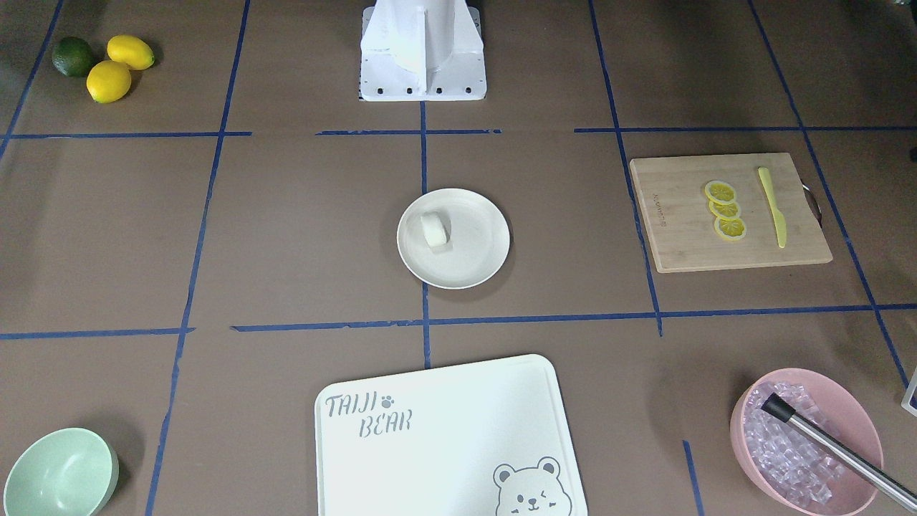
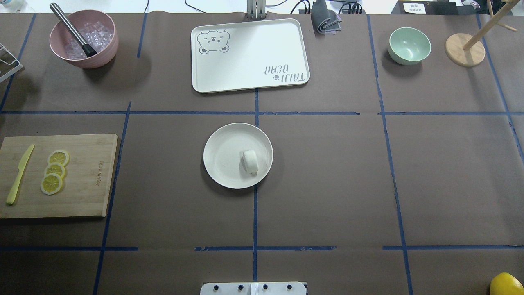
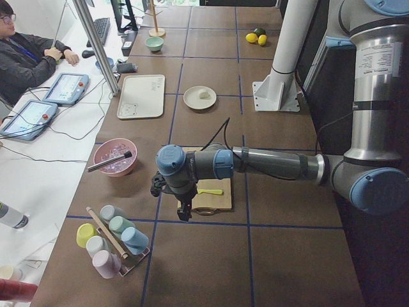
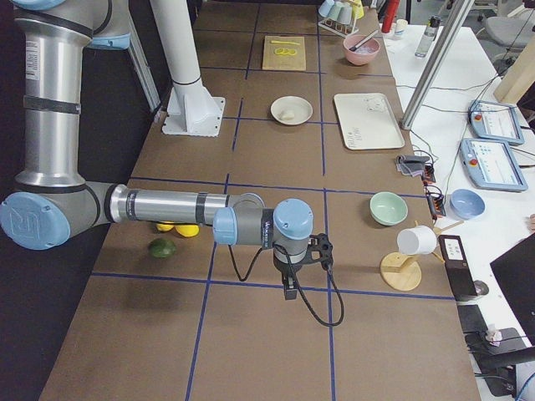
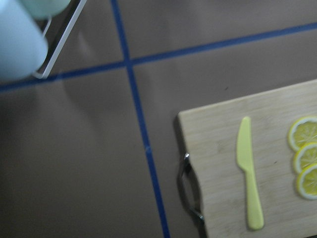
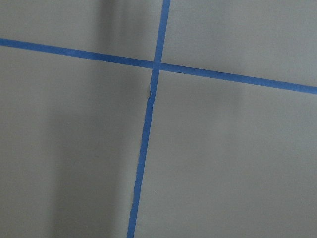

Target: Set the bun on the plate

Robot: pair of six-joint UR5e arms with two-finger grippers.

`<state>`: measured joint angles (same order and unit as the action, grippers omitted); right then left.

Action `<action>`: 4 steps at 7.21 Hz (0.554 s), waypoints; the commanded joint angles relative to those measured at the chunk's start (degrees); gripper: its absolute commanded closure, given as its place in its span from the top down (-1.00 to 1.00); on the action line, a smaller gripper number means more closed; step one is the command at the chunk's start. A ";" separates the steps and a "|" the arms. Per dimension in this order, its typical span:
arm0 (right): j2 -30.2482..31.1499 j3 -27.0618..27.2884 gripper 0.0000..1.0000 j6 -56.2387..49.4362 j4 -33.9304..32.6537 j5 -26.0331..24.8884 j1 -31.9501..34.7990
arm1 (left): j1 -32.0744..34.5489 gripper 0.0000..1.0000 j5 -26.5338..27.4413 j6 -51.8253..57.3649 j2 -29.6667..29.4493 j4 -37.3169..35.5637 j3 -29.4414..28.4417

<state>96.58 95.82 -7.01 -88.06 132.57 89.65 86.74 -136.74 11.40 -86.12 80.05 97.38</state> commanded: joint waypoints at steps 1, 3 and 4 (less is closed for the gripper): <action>-0.07 -0.02 0.99 -0.02 0.00 -0.03 0.00 | 0.19 1.00 0.24 -0.24 1.04 2.21 -1.84; -0.07 -0.02 0.99 -0.11 0.00 -0.11 0.00 | 0.10 1.00 1.03 -0.07 0.52 2.12 -1.93; -0.07 -0.02 0.99 -0.02 -0.09 -0.20 0.00 | 0.01 1.00 1.99 0.20 0.60 2.21 -2.45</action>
<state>96.51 95.80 -7.09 -88.08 132.46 89.65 86.82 -135.69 11.38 -85.51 82.17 95.33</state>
